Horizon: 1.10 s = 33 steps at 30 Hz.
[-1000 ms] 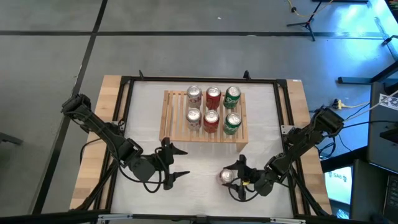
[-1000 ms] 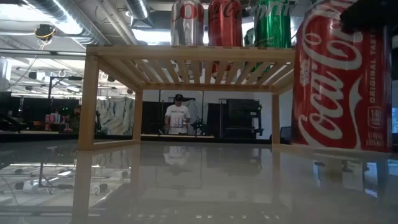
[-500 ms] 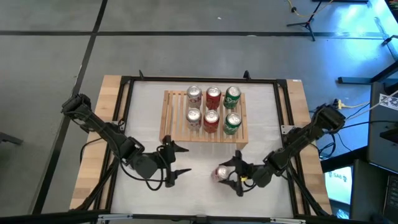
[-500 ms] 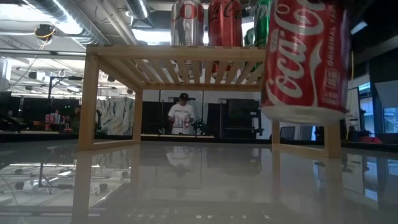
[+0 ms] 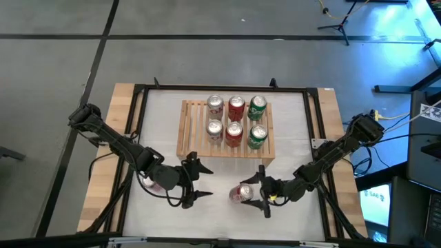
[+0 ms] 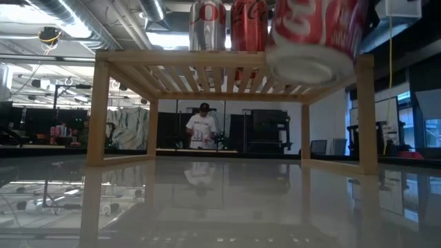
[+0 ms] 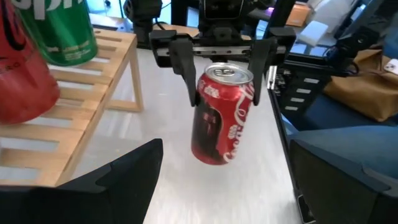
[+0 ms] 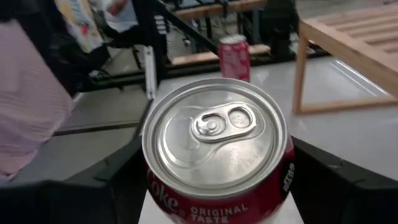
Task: Place canned beverage on shelf
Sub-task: Put the right red white soda can on the shelf
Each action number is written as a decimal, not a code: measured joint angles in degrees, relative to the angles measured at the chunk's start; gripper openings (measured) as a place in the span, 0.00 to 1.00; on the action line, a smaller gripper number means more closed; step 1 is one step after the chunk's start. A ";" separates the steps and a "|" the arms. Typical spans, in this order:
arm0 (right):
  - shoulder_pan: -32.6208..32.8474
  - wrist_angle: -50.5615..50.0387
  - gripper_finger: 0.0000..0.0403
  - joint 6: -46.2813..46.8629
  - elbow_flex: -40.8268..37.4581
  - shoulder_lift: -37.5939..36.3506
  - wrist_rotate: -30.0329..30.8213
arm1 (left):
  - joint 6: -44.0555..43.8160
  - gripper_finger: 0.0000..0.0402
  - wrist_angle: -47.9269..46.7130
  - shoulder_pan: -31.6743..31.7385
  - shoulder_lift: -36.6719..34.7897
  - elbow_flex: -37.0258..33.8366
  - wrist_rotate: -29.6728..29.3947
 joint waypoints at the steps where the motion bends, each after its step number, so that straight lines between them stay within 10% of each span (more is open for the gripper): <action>1: 0.00 0.99 0.76 -0.78 0.00 0.00 -0.29 | 0.49 0.85 0.71 0.24 0.33 0.02 0.28; 15: 0.04 3.15 0.76 -19.70 9.85 0.00 -3.89 | 5.53 0.99 9.60 2.91 4.45 0.07 6.53; 33: -6.96 -5.40 0.76 -21.26 18.12 0.00 -13.59 | 7.06 0.99 13.13 3.19 4.45 0.07 10.30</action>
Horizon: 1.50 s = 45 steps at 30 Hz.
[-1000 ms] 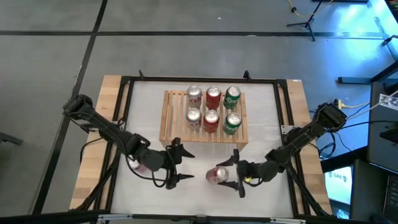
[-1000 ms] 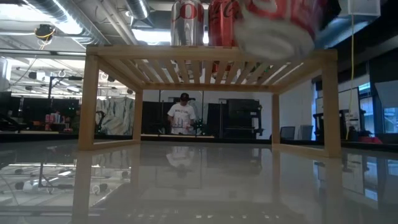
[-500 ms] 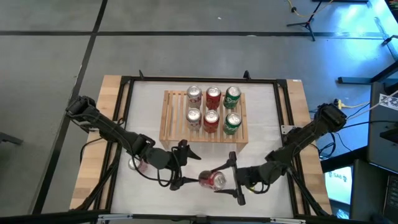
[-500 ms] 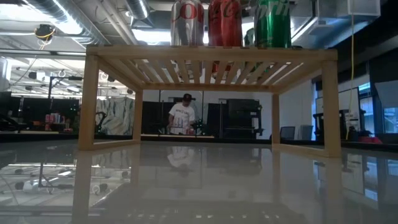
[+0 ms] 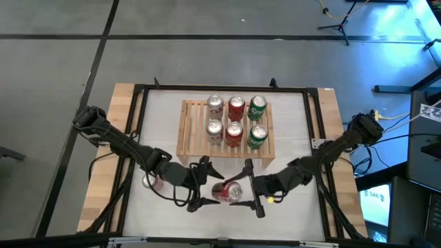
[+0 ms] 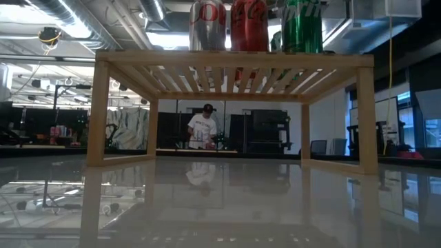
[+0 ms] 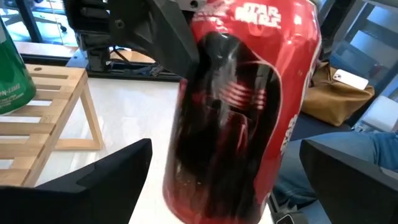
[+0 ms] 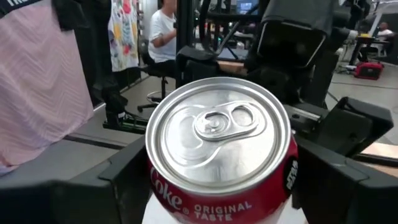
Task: Place canned beverage on shelf
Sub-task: Put the right red white soda can on the shelf
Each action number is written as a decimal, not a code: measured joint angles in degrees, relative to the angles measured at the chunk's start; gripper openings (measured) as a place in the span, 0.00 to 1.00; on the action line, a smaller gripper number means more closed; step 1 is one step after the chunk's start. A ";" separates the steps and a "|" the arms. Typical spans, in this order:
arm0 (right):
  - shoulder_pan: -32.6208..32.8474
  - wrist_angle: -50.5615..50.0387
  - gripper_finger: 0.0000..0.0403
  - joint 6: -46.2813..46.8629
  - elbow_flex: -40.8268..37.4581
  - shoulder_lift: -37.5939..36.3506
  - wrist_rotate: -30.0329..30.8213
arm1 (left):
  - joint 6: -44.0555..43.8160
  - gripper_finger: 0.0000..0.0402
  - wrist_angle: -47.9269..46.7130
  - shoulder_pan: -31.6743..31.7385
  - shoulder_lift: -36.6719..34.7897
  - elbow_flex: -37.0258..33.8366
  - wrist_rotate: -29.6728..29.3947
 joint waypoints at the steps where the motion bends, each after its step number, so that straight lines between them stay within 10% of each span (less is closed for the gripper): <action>1: -0.48 0.26 0.76 -0.02 0.00 0.00 -0.55 | 0.01 0.99 0.01 0.00 0.00 0.00 0.00; 45: -5.27 0.78 0.76 3.98 -0.02 -0.02 -7.79 | -1.84 0.92 5.75 2.69 1.92 -0.09 3.01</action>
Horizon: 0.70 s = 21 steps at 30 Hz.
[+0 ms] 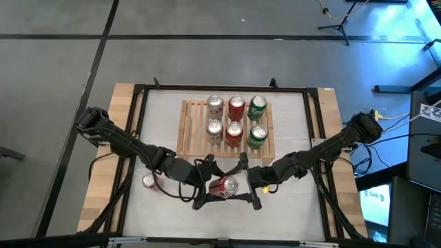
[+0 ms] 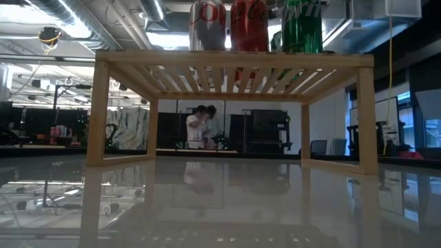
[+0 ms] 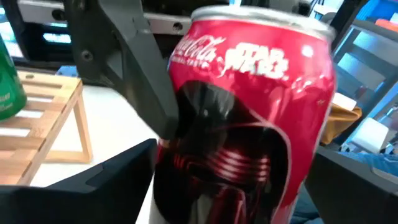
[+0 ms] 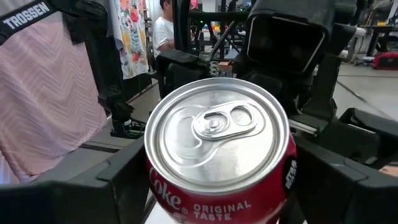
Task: Place canned beverage on shelf
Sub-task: Put the right red white soda can on the shelf
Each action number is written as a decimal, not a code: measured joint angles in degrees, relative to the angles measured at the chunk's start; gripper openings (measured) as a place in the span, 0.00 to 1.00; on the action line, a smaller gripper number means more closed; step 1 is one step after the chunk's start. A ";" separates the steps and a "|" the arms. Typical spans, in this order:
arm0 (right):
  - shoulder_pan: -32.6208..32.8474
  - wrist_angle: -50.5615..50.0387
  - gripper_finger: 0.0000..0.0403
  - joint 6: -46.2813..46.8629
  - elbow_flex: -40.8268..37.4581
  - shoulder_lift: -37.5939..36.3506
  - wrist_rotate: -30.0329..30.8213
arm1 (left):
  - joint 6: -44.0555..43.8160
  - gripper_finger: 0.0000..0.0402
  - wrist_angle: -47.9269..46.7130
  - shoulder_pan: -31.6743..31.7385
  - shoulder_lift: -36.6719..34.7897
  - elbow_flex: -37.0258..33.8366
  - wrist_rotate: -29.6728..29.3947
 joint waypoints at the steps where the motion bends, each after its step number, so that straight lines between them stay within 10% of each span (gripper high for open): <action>1: -0.01 -0.13 0.76 0.52 0.00 0.00 0.01 | -0.14 0.90 -0.40 0.00 0.00 0.00 -0.02; 21: 0.01 -1.02 0.76 0.79 -0.02 0.00 -0.17 | -0.16 0.72 -0.66 0.00 0.00 0.00 0.03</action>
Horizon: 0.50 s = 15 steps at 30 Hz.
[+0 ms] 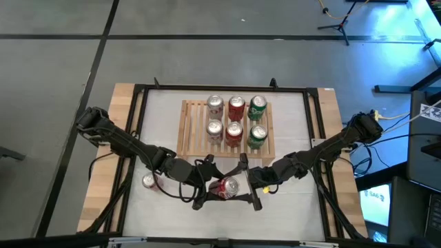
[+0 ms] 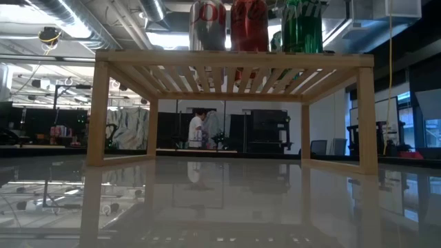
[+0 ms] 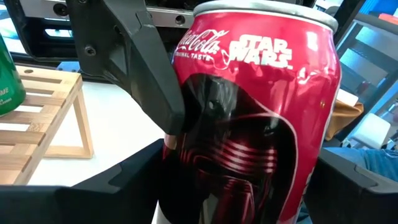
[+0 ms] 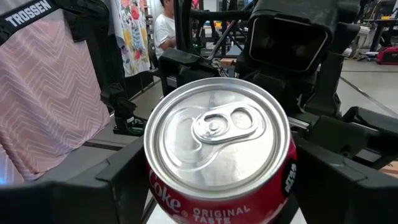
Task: Place canned beverage on shelf
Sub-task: Put the right red white soda can on the shelf
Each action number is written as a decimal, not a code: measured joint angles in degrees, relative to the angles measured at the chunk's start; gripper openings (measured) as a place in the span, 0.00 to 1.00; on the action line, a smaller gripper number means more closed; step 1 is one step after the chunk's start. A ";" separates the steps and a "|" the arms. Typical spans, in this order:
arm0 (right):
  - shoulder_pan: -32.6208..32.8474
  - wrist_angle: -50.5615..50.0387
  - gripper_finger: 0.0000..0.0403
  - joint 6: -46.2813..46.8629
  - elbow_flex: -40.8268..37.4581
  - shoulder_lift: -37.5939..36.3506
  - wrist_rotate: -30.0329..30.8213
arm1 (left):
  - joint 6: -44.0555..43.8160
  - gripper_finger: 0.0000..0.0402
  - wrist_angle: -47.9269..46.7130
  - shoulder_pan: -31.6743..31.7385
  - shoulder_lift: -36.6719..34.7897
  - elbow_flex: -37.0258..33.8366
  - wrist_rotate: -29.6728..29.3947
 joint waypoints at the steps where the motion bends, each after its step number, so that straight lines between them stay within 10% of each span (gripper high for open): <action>1: 0.00 -0.02 0.76 0.00 0.00 0.00 0.00 | 0.00 0.72 0.00 0.00 0.00 0.00 0.00; 15: 0.01 -0.35 0.87 1.43 0.00 0.00 2.31 | -0.65 0.72 -0.86 0.02 0.00 0.00 -0.16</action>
